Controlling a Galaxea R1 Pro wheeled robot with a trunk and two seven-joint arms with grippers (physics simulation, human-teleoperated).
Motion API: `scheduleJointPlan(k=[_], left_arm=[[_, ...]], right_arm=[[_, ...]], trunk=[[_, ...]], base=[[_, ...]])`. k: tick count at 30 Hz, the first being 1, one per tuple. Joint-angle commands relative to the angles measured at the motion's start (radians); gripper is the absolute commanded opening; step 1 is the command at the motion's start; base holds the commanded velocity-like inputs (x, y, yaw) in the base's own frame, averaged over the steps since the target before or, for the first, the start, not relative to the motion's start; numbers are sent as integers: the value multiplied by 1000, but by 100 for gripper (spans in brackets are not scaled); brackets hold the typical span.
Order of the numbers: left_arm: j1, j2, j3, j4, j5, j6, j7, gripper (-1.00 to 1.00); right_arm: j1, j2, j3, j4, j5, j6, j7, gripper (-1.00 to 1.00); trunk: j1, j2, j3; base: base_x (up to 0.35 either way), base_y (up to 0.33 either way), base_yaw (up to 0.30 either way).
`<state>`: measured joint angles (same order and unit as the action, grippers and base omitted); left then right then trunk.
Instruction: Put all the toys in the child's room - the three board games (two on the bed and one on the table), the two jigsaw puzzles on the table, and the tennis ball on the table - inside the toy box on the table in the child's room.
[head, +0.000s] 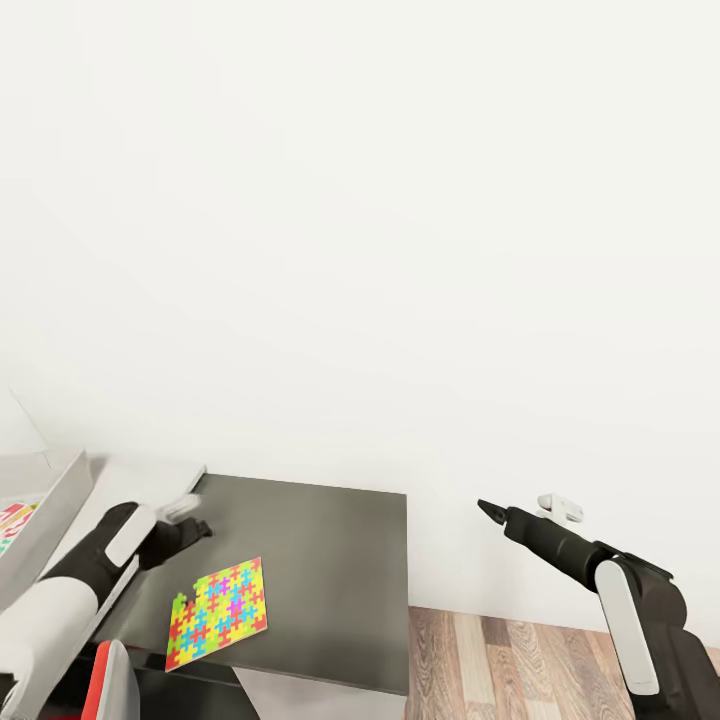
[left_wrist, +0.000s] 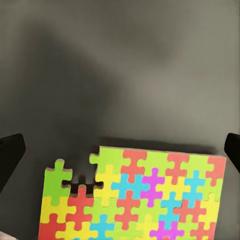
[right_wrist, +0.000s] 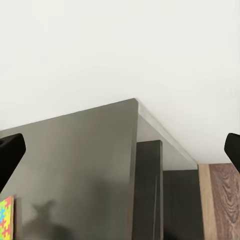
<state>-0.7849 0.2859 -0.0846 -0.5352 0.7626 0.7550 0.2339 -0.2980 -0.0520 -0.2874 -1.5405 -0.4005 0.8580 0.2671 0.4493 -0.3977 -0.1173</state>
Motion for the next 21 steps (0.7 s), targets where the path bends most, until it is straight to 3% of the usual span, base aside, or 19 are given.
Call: scheduleJointPlan(k=[1, 7, 14, 21], left_arm=[[-2, 6, -8, 5, 11, -9, 1, 100], [-3, 17, -9, 18, 12, -63, -25, 100], [-2, 22, -13, 21, 12, -71, -99, 100], [-2, 21, -18, 22, 15, -62, -116, 100]], right_arm=[[-1, 0, -2, -1, 5, 5, 8, 100], [-1, 0, -6, 1, 5, 4, 9, 100], [-1, 0, -7, 2, 3, 3, 9, 100], [-1, 0, -4, 3, 2, 3, 9, 100]], trunk=[[1, -2, -3], [1, -2, -10], [1, -2, -21], [1, -2, -33]], base=[[0, 0, 0], [0, 0, 0], [0, 0, 0], [0, 0, 0]])
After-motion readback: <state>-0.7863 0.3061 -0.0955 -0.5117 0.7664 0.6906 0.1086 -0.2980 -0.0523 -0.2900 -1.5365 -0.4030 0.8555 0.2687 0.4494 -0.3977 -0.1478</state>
